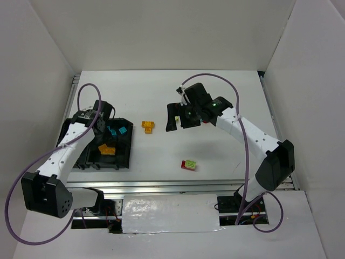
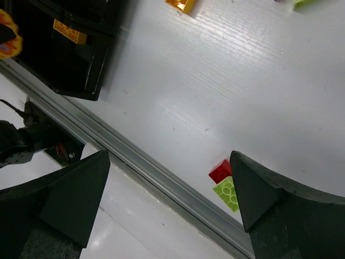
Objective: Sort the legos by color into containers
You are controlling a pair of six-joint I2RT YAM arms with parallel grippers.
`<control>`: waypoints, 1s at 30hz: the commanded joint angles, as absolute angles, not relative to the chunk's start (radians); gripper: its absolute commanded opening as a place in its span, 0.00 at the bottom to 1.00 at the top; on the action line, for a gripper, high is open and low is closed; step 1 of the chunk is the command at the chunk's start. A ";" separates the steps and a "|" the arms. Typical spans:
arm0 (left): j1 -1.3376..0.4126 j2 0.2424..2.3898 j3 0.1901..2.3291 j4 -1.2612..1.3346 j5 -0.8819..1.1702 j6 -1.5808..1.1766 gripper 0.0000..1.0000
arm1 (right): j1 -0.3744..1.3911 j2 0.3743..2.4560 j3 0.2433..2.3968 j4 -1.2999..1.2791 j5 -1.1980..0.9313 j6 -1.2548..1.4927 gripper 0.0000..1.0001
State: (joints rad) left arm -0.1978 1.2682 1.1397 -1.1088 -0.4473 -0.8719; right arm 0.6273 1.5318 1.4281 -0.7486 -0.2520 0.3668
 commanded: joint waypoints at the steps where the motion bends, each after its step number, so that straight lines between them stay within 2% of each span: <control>1: -0.192 1.273 1.100 -1.034 -0.423 -0.891 0.68 | 0.621 1.555 1.486 -0.732 -0.258 0.338 1.00; 4: -0.190 1.288 1.071 -1.013 -0.425 -0.893 0.85 | 0.621 1.580 1.480 -0.713 -0.253 0.336 1.00; 9: -0.189 1.316 1.109 -1.029 -0.425 -0.882 1.00 | 0.624 1.676 1.529 -0.690 -0.192 0.385 1.00; 18: -0.187 1.324 1.434 -1.111 -0.479 -0.787 1.00 | 0.713 2.092 1.936 -0.865 0.127 0.523 1.00; 24: -0.184 1.341 1.555 -1.079 -0.387 -0.749 1.00 | 0.808 2.222 2.098 -0.891 0.210 0.597 1.00; 30: -0.181 1.367 1.583 -1.052 -0.258 -0.686 1.00 | 0.870 2.316 2.158 -0.862 0.294 0.653 0.87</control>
State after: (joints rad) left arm -0.1890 1.3491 1.5574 -1.0714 -0.3412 -0.7467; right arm 0.8558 2.2868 2.1059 -0.8616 0.2031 0.5957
